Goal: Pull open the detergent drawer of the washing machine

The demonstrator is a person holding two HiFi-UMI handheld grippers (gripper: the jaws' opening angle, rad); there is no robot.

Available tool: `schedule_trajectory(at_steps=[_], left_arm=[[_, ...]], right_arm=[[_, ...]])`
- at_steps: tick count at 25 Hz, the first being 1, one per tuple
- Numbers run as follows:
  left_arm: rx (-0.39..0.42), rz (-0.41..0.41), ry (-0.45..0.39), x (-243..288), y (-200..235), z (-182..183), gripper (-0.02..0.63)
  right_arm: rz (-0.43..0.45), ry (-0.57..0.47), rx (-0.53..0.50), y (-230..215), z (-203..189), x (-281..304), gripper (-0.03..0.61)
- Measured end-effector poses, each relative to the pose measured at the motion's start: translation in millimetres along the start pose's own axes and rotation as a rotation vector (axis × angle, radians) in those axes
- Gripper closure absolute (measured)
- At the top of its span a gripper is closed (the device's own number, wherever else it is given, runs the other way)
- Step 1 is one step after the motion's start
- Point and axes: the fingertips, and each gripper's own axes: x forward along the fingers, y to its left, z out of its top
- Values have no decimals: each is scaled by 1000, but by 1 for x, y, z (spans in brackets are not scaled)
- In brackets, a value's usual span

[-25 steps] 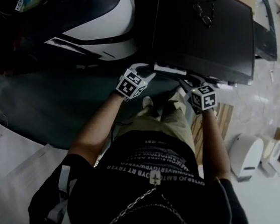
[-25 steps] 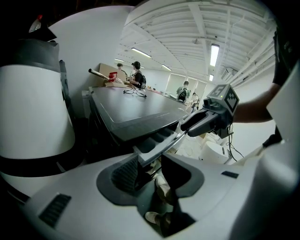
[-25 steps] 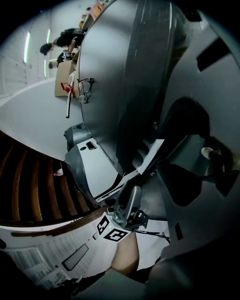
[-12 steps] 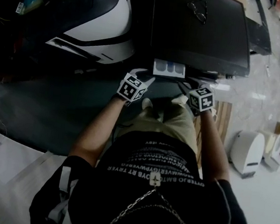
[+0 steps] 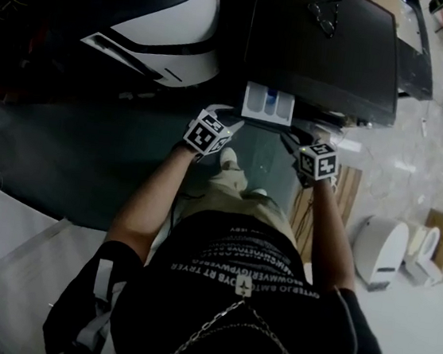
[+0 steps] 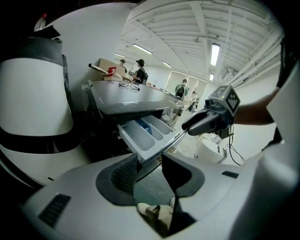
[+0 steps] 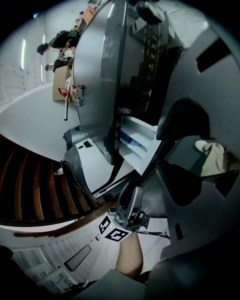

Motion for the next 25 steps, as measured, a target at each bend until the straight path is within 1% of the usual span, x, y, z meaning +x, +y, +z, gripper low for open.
schedule_trajectory(at_steps=[4,8,12,15,18,21,23,25], left_arm=[[-3,5,-4,-3,-8,-6,471],[-8,25,-7,-4,-14,-12,468],[-22,15,7,-6,-21,-17,466],[-24,22,12,-7,-25,-20,466],[-26,41,7,-7,-28,-24,463],[-20,58,9,-7,-27,-25,463],[-10,64,18,-8,-28,-24,463],[7,84,25,-9,-30,-24,463]], right_arm=[[-3,0,-24,5,-9,-3,428],[-6,-5,-19,11,-13,-6,428],[7,3,-31,12,-22,-8,428],[16,6,-19,14,-26,-10,428],[21,6,-31,18,-27,-12,428],[30,-2,-5,19,-29,-10,428],[23,10,-12,18,-30,-10,428],[-7,15,-46,16,-29,-15,428]])
